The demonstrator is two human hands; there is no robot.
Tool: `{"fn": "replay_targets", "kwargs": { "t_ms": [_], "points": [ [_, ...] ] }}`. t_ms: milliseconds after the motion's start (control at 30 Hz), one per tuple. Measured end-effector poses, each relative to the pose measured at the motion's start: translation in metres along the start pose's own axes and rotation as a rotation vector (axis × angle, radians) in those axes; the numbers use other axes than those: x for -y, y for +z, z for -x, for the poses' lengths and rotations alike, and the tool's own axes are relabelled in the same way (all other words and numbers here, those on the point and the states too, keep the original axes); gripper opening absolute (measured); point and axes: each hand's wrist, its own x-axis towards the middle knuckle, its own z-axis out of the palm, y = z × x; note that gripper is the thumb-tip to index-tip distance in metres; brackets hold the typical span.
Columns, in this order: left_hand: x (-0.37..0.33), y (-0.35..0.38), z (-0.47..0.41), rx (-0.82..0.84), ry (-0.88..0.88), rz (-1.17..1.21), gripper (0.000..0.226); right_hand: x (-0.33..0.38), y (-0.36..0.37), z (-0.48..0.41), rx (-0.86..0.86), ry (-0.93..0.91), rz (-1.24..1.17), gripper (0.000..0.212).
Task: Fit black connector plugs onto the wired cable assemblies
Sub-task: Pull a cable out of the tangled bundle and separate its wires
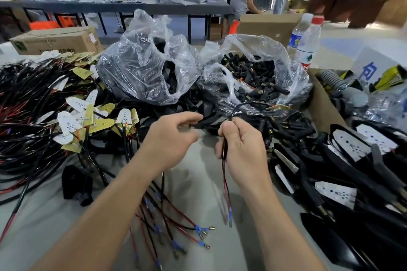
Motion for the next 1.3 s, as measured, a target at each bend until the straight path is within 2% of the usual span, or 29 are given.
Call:
{"fn": "replay_targets", "kwargs": {
  "t_ms": [100, 200, 267, 333, 400, 467, 500, 633, 767, 967, 1067, 1167, 1300],
  "points": [
    [-0.012, 0.027, -0.028, 0.039, 0.107, -0.173, 0.04, 0.001, -0.005, -0.004, -0.012, 0.04, -0.101, 0.024],
    [-0.009, 0.051, -0.049, 0.123, 0.137, -0.423, 0.029, -0.001, -0.009, -0.006, 0.018, 0.114, -0.178, 0.026],
    [-0.004, 0.057, -0.055, 0.088, 0.164, -0.581, 0.015, -0.002, -0.01, -0.005, 0.055, 0.134, -0.187, 0.028],
    [0.002, 0.058, -0.057, 0.051, 0.235, -0.629, 0.014, -0.002, -0.012, -0.005, 0.07, 0.154, -0.229, 0.031],
    [0.005, 0.051, -0.057, 0.019, 0.257, -0.491, 0.022, -0.001, -0.013, -0.006, 0.077, 0.169, -0.274, 0.027],
    [0.003, 0.038, -0.05, -0.019, 0.214, -0.221, 0.025, 0.001, -0.013, -0.005, 0.078, 0.155, -0.274, 0.017],
    [0.003, 0.03, -0.045, -0.027, 0.178, -0.09, 0.025, 0.002, -0.012, -0.004, 0.075, 0.14, -0.27, 0.02],
    [0.013, 0.001, -0.022, 0.031, -0.079, 0.341, 0.026, 0.004, -0.011, -0.003, 0.119, 0.1, -0.304, 0.029],
    [0.027, -0.024, 0.004, 0.142, -0.257, 0.545, 0.022, 0.005, -0.009, -0.003, 0.157, 0.076, -0.291, 0.027],
    [0.04, -0.032, 0.017, 0.16, -0.134, 0.371, 0.036, 0.008, -0.015, -0.003, 0.068, 0.06, -0.306, 0.02],
    [0.045, -0.034, 0.018, 0.293, 0.005, 0.255, 0.037, 0.01, -0.018, -0.004, -0.041, -0.011, -0.317, 0.022],
    [0.044, -0.031, 0.022, 0.387, 0.121, 0.141, 0.026, 0.013, -0.02, -0.003, -0.149, -0.117, -0.301, 0.021],
    [0.037, -0.024, 0.024, 0.33, 0.146, 0.151, 0.026, 0.01, -0.011, 0.002, -0.044, -0.118, -0.159, 0.024]
  ]
}}
